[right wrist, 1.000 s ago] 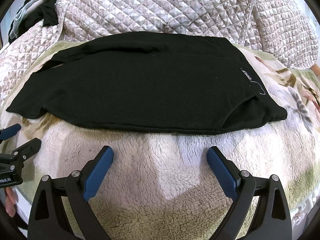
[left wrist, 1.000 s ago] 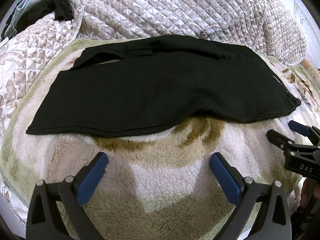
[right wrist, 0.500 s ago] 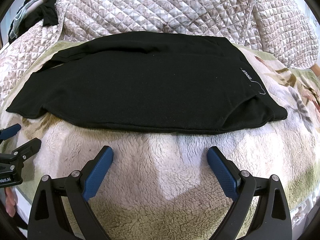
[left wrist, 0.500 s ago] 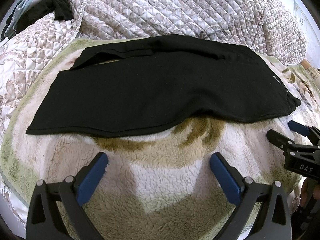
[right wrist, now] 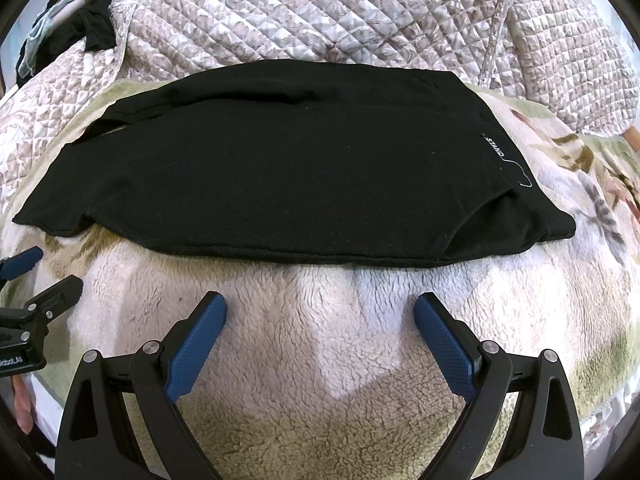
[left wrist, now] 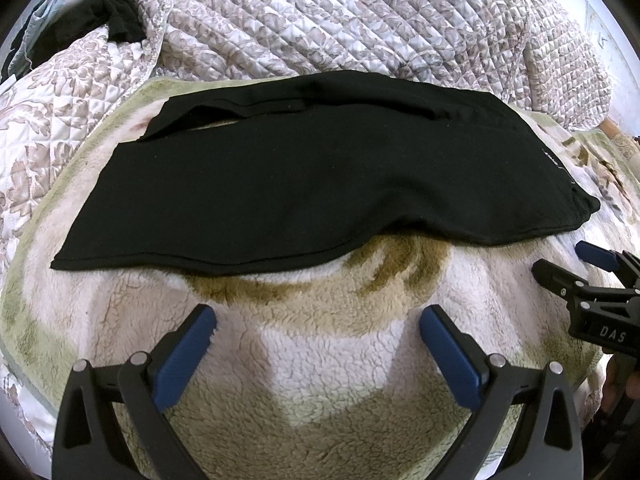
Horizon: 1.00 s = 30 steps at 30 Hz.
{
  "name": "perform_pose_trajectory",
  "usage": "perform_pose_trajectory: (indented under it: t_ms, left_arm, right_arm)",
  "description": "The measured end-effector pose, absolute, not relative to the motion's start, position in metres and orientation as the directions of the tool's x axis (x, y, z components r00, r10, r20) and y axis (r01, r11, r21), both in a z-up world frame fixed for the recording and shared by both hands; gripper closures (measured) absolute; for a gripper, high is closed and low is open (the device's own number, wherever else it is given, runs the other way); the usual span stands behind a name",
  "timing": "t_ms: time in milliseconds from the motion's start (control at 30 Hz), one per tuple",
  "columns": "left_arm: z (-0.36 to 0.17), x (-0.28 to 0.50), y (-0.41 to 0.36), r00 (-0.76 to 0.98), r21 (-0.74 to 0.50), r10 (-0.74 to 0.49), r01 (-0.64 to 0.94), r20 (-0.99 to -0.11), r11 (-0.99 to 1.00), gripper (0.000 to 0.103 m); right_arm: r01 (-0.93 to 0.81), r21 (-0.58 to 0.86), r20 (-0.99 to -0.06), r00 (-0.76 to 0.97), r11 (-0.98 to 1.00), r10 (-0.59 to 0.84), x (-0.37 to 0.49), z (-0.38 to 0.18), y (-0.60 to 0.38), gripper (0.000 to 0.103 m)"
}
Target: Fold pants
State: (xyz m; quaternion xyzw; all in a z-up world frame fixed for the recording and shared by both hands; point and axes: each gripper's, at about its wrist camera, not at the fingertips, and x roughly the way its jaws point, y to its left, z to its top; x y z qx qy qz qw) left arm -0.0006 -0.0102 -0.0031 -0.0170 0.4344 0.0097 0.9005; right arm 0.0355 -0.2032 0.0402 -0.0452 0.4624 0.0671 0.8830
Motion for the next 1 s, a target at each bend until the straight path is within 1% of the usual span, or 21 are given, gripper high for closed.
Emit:
perform_pose_trajectory:
  t_ms: [767, 900, 1000]
  left_arm:
    - [0.001, -0.003, -0.005, 0.63, -0.024, -0.014, -0.006, -0.776, 1.0, 0.0]
    - [0.002, -0.001, -0.003, 0.624, -0.036, -0.028, -0.001, -0.781, 0.999, 0.0]
    - [0.005, -0.002, 0.001, 0.629, -0.051, -0.033, -0.011, -0.777, 0.999, 0.004]
  right_arm:
    - [-0.171, -0.007, -0.819, 0.566, 0.985, 0.092, 0.036, 0.045, -0.204, 0.008]
    - [-0.144, 0.022, -0.809, 0.579, 0.989, 0.102, 0.036, 0.051, -0.214, 0.01]
    - [-0.101, 0.064, -0.801, 0.588, 0.993, 0.112, 0.039, 0.056, -0.229, 0.01]
